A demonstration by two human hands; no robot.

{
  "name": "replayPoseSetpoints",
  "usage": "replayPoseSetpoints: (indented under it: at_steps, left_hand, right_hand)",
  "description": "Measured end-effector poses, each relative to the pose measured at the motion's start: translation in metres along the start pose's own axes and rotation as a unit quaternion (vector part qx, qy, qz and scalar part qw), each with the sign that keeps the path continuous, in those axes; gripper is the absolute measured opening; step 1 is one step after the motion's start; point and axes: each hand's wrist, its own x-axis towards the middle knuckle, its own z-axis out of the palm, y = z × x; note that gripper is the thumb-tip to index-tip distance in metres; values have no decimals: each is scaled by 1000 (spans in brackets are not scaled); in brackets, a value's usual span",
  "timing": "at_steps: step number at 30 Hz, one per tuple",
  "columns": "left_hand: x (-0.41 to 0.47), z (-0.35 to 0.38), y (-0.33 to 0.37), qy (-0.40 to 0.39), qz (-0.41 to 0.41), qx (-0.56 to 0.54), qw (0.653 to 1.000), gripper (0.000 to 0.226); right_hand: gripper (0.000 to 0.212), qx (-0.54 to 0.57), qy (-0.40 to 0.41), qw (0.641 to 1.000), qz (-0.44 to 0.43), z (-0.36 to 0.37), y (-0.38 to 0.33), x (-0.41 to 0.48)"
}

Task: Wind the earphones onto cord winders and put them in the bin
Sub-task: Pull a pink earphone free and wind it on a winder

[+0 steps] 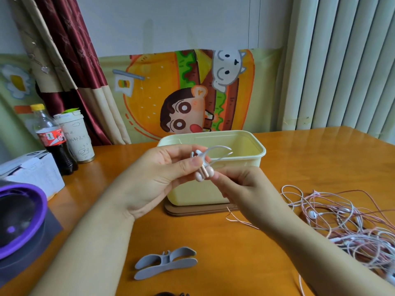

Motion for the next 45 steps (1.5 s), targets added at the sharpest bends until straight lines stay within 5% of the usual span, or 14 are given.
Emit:
replayPoseSetpoints:
  at_steps: [5, 9, 17, 21, 38, 45]
  left_hand:
    - [8, 10, -8, 70, -16, -91, 993, 29]
    - [12, 32, -18, 134, -25, -171, 976, 30]
    - [7, 51, -22, 176, -28, -216, 960, 17]
    - [6, 55, -21, 182, -18, -202, 962, 13]
    - [4, 58, -25, 199, -8, -222, 955, 16]
    - [8, 45, -25, 150, -38, -206, 966, 30]
  right_hand:
    - [15, -86, 111, 989, -42, 6, 2, -4]
    - [35, -67, 183, 977, -90, 9, 4, -3]
    - [8, -48, 224, 962, -150, 4, 1, -3]
    - [24, 17, 231, 965, -126, 2, -1, -3]
    - [18, -111, 212, 955, -174, -7, 5, 0]
    - [22, -201, 187, 937, -218, -20, 4, 3]
